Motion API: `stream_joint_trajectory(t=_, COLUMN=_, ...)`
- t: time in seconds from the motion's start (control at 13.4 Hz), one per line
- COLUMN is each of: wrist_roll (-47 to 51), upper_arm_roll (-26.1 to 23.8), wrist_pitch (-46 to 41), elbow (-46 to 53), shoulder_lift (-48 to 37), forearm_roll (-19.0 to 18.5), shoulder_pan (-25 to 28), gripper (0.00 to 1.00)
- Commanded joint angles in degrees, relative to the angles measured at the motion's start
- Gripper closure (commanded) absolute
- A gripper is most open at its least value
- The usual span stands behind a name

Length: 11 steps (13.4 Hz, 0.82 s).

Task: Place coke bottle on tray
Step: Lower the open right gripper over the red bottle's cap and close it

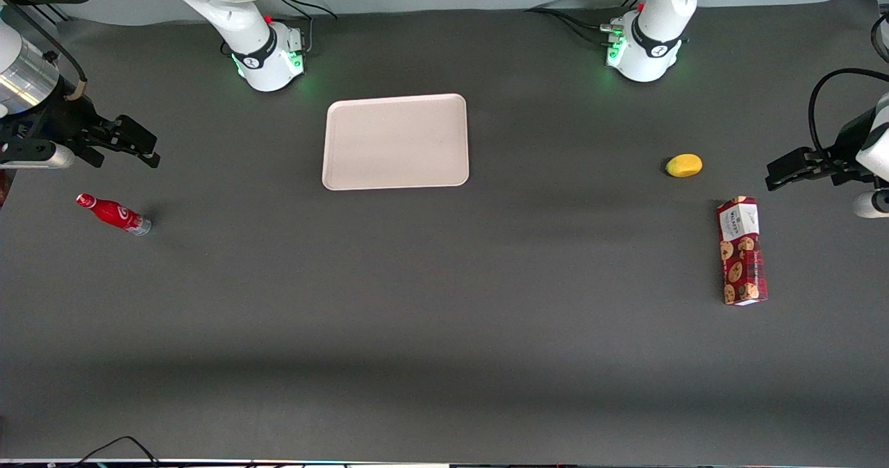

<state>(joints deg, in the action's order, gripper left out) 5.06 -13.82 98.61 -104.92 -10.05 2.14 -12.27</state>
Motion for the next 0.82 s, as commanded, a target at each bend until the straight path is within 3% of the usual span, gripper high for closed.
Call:
stream_joint_trajectory(t=0.0, wrist_roll=1.27, upper_arm_roll=0.02, wrist_pitch=-0.17, elbow=-0.37, shoulder_lift=-0.15, forearm_roll=-0.03, shoulder_pan=-0.12, gripper=0.0)
stream_joint_trajectory(t=0.3, wrist_roll=0.92, upper_arm_roll=0.02, wrist_pitch=0.18, elbow=-0.29, shoulder_lift=0.64, forearm_roll=-0.29, shoulder_pan=-0.21, gripper=0.0)
stream_joint_trajectory(t=0.52, wrist_roll=-5.55, upper_arm_roll=1.59, wrist_pitch=1.93, elbow=-0.81, shoulder_lift=2.83, forearm_roll=-5.2, shoulder_pan=-0.91, gripper=0.0)
stream_joint_trajectory(t=0.74, wrist_roll=-18.97, upper_arm_roll=11.23, wrist_pitch=7.62, elbow=-5.71, shoulder_lift=5.29, forearm_roll=-6.44, shoulder_pan=-0.82, gripper=0.0)
